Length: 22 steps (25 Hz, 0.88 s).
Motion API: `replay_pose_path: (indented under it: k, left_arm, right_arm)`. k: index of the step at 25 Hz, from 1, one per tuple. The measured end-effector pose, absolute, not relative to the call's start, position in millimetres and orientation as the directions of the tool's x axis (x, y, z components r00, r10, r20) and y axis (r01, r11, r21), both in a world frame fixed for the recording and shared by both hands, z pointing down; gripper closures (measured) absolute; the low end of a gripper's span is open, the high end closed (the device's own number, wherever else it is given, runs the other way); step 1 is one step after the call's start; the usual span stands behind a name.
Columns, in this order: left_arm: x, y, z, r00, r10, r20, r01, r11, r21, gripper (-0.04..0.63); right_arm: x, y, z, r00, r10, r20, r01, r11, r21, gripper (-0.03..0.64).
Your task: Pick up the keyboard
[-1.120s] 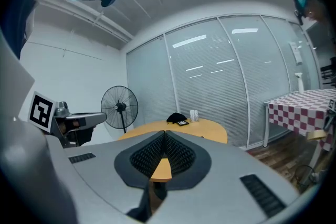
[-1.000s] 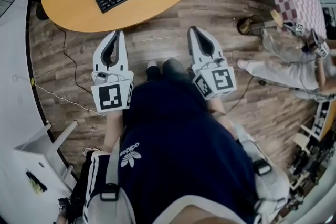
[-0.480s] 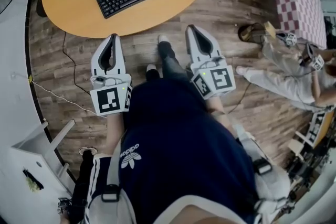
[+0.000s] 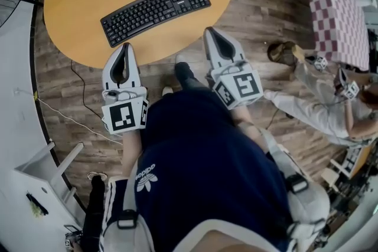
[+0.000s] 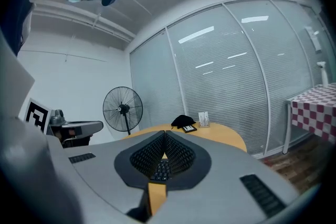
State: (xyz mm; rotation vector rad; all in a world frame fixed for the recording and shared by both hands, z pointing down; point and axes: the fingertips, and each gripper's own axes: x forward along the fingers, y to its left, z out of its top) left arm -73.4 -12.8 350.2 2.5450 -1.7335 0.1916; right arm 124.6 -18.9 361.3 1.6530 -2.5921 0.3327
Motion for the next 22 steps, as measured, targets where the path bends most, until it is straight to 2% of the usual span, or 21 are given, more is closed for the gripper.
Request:
replay_pose_path:
  k: [9,16,22]
  left_arm:
    - [-62.1,-57.8,337.7,0.237,-0.965,0.113,-0.969,-0.243,-0.040,0.592]
    - [-87.4,-59.5,344.7,0.136,-0.979,0.149,-0.989,-0.143,-0.037,0.592]
    - [-106.3,-67.5,340.9,0.112,-0.984,0.138,-0.993,-0.117,-0.027,0.592]
  right_arm:
    - [149.7,-88.2,363.1,-0.521,-0.839,0.158,-0.852,0.499,-0.159,0.614]
    - [157.2,-114.7,369.9,-0.525,-0.833,0.174,-0.848,0.495,-0.191,0.614]
    - [146.8,-124.5,368.2,-0.523,-0.832,0.183,-0.850,0.493,-0.187,0.614]
